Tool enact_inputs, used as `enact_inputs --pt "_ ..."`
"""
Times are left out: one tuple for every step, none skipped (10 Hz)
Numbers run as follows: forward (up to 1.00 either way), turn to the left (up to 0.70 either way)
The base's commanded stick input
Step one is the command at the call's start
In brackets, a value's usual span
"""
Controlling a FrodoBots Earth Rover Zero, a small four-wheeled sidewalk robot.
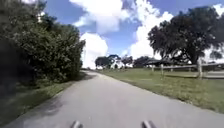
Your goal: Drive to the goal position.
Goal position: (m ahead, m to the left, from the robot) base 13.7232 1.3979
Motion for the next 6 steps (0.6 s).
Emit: enact_inputs --pt "0.7 0.35" --pt "0.7 0.35" --pt "0.7 0.35" --pt "0.7 0.35" --pt "0.7 0.09" --pt "0.7 0.0"
